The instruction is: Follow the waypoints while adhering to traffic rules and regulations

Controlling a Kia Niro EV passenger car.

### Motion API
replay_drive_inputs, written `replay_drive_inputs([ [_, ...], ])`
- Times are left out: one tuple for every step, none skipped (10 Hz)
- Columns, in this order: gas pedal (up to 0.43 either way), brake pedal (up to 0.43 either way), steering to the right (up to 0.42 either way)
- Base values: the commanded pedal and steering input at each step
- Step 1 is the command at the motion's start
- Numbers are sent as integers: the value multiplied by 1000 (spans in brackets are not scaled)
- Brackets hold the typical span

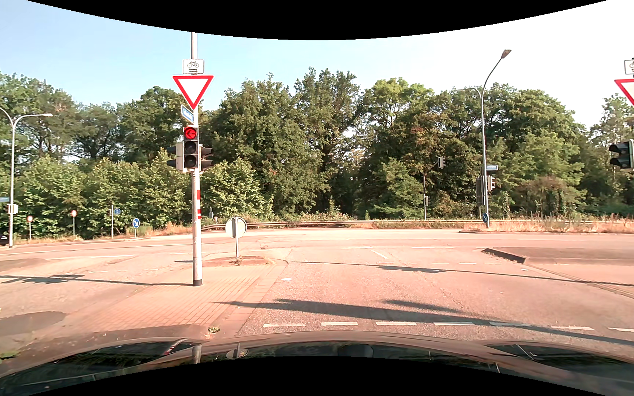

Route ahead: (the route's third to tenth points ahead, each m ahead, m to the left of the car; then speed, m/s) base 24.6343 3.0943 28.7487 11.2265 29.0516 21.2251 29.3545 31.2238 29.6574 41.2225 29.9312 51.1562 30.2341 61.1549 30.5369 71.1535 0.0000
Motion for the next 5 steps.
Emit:
replay_drive_inputs([
  [0,311,-1],
  [0,305,-1],
  [0,305,-1],
  [0,305,-1],
  [0,305,-1],
])
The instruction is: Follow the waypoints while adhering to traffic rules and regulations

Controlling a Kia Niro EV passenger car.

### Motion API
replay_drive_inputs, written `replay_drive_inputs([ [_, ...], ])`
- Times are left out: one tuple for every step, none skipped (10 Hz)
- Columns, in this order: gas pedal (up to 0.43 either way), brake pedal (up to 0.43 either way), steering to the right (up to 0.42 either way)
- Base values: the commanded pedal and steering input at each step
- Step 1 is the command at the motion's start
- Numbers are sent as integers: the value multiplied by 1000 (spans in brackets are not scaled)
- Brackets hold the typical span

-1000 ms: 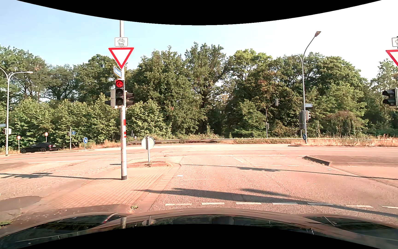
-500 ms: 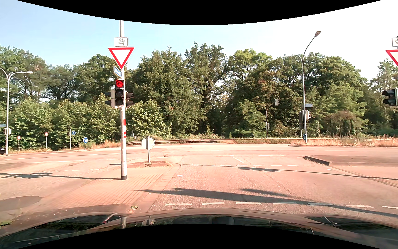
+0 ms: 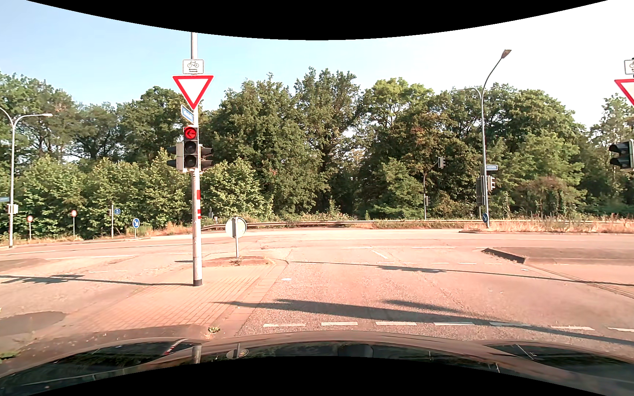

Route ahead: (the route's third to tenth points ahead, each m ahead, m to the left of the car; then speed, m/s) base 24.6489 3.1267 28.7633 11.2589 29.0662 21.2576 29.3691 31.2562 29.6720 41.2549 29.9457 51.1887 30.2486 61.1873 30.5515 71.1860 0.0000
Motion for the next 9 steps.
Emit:
replay_drive_inputs([
  [0,311,-1],
  [0,305,-1],
  [0,311,-1],
  [0,305,-1],
  [0,305,-1],
  [0,311,-1],
  [0,311,-1],
  [0,305,-1],
  [0,305,-1],
])
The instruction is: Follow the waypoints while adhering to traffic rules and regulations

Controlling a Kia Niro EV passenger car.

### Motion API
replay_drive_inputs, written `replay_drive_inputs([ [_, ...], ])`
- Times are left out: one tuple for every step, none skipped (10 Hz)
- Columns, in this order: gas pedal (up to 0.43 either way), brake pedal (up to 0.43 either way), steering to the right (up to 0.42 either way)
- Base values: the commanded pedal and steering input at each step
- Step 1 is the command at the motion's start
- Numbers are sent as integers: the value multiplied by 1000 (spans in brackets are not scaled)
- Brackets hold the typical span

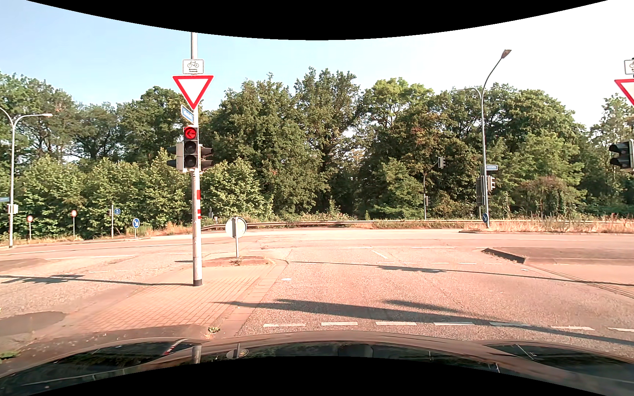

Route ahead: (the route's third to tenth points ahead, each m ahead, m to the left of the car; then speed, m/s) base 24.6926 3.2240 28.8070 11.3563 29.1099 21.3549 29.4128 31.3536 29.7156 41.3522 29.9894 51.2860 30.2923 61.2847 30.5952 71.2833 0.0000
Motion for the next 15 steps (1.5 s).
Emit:
replay_drive_inputs([
  [0,305,-1],
  [0,311,-1],
  [0,305,-1],
  [0,305,-1],
  [0,299,-1],
  [0,305,-1],
  [0,305,-1],
  [0,305,-1],
  [0,311,-1],
  [0,311,-1],
  [0,305,-1],
  [0,305,-1],
  [0,305,-1],
  [0,311,-1],
  [0,305,-1],
])
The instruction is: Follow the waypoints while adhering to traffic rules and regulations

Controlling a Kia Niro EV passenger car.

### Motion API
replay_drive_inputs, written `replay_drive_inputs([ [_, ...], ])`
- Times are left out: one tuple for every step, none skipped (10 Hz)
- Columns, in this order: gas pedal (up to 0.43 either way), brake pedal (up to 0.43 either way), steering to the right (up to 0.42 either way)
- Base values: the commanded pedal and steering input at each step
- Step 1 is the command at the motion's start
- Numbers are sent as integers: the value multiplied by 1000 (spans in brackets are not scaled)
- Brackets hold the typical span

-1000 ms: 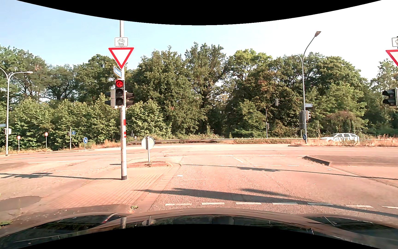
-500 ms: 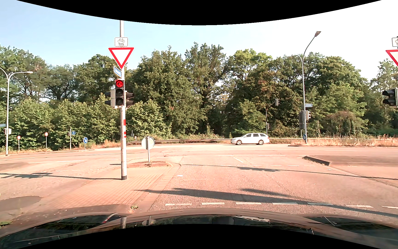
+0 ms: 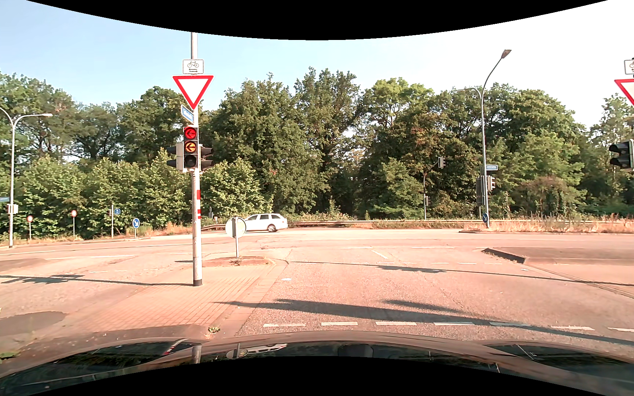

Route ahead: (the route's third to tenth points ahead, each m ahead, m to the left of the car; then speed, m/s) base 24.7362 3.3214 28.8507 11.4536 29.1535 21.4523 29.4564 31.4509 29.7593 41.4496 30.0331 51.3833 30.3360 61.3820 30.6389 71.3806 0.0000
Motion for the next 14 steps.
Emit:
replay_drive_inputs([
  [0,305,-1],
  [0,305,-1],
  [0,238,-1],
  [0,0,-1],
  [0,0,-1],
  [0,0,-1],
  [0,0,-1],
  [110,0,-1],
  [228,0,-1],
  [228,0,-1],
  [248,0,-1],
  [260,0,-1],
  [268,0,-1],
  [287,0,-1],
])
